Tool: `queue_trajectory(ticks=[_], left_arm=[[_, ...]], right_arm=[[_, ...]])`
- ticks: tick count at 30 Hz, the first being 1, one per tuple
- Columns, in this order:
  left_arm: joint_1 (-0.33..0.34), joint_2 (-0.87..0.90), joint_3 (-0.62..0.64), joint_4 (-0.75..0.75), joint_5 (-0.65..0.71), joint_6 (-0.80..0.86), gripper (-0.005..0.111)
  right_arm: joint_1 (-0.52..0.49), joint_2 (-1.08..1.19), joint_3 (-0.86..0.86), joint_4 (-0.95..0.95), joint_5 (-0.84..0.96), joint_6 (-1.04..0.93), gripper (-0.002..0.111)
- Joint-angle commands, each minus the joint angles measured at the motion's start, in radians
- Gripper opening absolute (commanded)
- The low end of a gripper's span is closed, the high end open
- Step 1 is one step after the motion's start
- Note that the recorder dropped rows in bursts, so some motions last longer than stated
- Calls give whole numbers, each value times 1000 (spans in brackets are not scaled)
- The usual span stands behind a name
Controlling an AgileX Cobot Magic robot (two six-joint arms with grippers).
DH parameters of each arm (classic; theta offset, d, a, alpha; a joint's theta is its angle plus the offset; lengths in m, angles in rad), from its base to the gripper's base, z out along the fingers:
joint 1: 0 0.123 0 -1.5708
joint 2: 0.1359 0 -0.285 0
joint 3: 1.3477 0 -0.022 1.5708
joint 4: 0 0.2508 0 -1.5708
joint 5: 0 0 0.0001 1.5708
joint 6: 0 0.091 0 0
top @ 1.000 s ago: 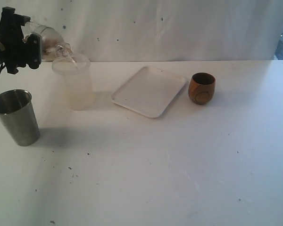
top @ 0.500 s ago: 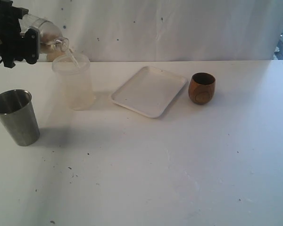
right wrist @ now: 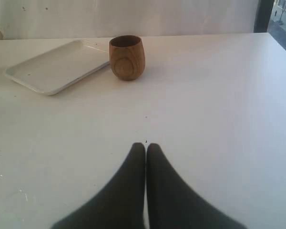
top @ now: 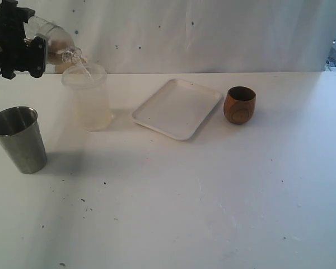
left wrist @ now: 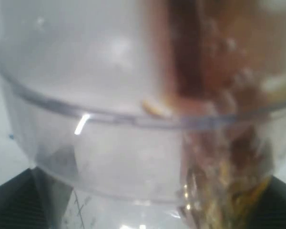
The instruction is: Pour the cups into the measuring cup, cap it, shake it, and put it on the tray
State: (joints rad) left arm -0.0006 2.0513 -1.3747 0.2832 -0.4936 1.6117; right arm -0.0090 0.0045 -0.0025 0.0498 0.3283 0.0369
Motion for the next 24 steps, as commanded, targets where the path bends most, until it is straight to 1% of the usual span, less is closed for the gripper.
queue_trajectory(ticks=[1,5,24], left_arm=[[-1,-29,-12,-14,-80,-12,0],[-1,-29,-12,-14,-80,80,0],[-1,-29,-12,-14,-80,89,0]], right_arm=[[-4,-4,2,2,-12,2,0],[-4,-4,2,2,-12,2,0],[-4,-4,2,2,-12,2,0]])
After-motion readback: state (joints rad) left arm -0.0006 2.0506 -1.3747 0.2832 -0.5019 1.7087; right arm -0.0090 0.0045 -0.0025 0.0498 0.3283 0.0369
